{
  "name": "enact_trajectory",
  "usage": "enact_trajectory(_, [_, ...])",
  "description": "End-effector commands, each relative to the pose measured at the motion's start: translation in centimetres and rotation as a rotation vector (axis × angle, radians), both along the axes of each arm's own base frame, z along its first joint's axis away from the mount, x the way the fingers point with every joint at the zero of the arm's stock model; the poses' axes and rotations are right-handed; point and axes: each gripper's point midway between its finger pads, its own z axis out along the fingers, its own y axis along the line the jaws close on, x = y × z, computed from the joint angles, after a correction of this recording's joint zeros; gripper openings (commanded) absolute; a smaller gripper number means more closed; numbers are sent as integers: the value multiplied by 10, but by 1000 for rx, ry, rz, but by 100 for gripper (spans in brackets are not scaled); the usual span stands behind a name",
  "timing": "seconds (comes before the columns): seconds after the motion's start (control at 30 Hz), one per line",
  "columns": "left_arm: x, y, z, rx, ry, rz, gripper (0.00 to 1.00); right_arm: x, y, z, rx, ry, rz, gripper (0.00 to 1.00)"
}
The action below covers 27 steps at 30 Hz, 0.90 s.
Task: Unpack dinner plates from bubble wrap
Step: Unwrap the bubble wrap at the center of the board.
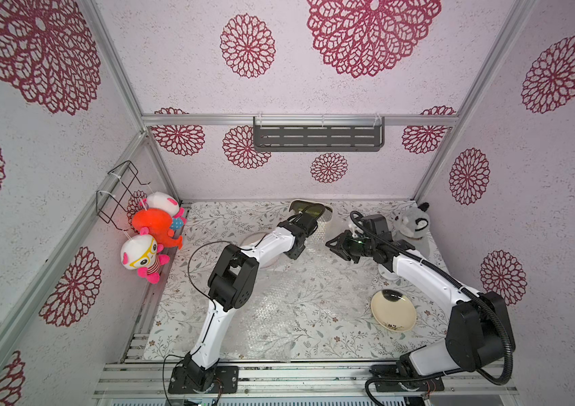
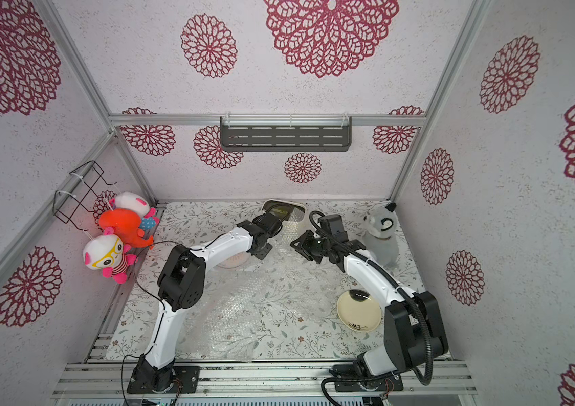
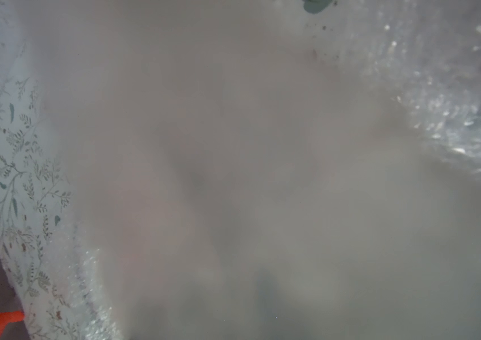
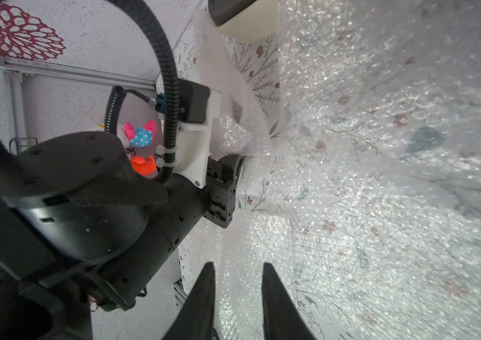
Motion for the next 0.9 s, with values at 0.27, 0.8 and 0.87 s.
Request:
enact_trajectory(0.27, [2,-12,46,-117,13,-15,19,10,37,-6,22,-35,57,5])
enact_trajectory(0.8, [-6,-8,50,-196,93,23,17,40,79,-54,30,-19,132,35])
enact_trajectory(0.87, [-6,-6,52,-195,92,28,17,45,83,-56,41,-23,132,33])
